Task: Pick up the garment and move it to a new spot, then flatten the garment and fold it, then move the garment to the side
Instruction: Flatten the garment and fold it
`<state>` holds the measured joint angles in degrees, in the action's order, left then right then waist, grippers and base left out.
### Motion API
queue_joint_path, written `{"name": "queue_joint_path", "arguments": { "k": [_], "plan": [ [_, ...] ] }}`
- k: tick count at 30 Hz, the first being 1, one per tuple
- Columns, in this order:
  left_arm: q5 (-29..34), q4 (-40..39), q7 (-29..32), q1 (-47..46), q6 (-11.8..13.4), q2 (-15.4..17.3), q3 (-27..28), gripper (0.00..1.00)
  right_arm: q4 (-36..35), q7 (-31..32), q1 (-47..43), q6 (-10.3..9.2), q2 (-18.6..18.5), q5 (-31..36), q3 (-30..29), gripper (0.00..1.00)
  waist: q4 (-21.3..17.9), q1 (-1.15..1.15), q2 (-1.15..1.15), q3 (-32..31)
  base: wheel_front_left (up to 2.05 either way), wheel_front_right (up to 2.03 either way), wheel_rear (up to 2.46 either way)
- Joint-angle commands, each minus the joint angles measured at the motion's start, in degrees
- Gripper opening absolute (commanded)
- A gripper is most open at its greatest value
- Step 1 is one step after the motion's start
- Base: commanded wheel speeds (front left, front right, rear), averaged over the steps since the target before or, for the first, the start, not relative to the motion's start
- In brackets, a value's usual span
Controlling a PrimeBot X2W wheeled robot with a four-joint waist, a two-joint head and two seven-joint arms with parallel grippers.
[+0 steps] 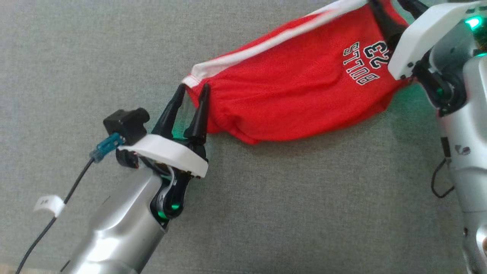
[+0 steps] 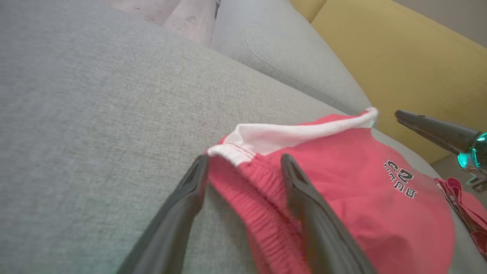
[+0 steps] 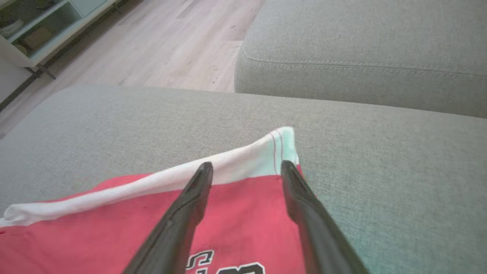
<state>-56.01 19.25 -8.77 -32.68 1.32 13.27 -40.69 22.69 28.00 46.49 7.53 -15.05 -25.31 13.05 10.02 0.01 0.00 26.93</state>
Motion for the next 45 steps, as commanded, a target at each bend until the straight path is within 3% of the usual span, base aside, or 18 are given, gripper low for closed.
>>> {"name": "queue_joint_path", "arguments": {
  "k": [1,7,13,18,23,32,41,42,43,44,45],
  "plan": [
    [-0.58,-0.39,-0.98,-0.53,-0.33,1.02,1.71,1.00,-1.46,-0.89,1.29,-0.04,0.42,-0.66,1.11,1.00,-0.20,-0.01,0.00,-0.87,0.00,0.00,0.00],
    [1.03,0.40,-4.13,2.67,-1.29,2.64,2.08,1.00,-0.18,-3.26,-1.27,-0.04,-1.55,-3.11,2.08,1.00,-1.00,-0.01,0.00,-5.18,0.00,0.00,0.00],
    [10.95,-1.67,-6.17,6.01,-1.12,4.60,7.35,1.00,0.01,-5.36,-6.32,-0.04,-4.17,-4.51,0.81,1.00,-1.07,-0.01,0.00,-9.49,0.00,0.00,0.00],
    [22.18,-4.10,-6.20,9.10,-1.40,2.60,16.27,1.00,1.58,-6.18,-8.41,-0.04,-4.32,-5.40,-1.33,1.00,-0.37,-0.01,0.00,-10.36,0.00,0.00,0.00],
    [28.01,-2.40,-6.21,9.39,-3.57,-1.00,21.94,1.00,5.45,-5.22,-6.61,-0.04,-3.69,-5.16,-2.95,1.00,0.90,-0.01,0.00,-8.54,0.00,0.00,0.00],
    [33.56,0.53,-6.22,7.85,-7.65,-6.14,25.72,1.00,16.16,-3.11,0.67,-0.04,-2.25,-1.58,-3.68,1.00,4.31,-0.01,0.00,-4.16,0.00,0.00,0.00],
    [35.20,1.25,-6.22,8.57,-8.62,-7.73,27.44,1.00,21.38,0.07,0.83,-0.04,-1.10,-0.12,-0.75,1.00,5.20,-0.01,0.00,-4.32,0.00,0.00,0.00],
    [35.32,1.35,-6.22,8.64,-8.66,-7.82,27.60,1.00,21.64,0.48,0.68,-0.04,-0.96,-0.19,-0.33,0.85,5.16,-0.01,0.00,-4.41,0.00,0.00,0.00],
    [35.39,1.44,-6.22,8.69,-8.70,-7.90,27.77,1.00,21.67,0.59,0.59,-0.04,-0.90,-0.20,0.12,0.37,5.09,-0.01,0.00,-4.51,0.00,0.00,0.00],
    [35.45,1.51,-6.22,8.76,-8.72,-7.96,27.93,1.00,21.60,0.48,0.50,-0.04,-0.89,-0.26,0.50,0.00,5.00,-0.01,0.00,-4.61,0.00,0.00,0.00],
    [35.55,1.58,-6.22,8.85,-8.75,-8.01,28.04,1.00,21.46,0.30,0.39,-0.04,-0.82,-0.52,0.87,0.00,4.88,-0.01,0.00,-4.75,0.00,0.00,0.00]
  ]
}}
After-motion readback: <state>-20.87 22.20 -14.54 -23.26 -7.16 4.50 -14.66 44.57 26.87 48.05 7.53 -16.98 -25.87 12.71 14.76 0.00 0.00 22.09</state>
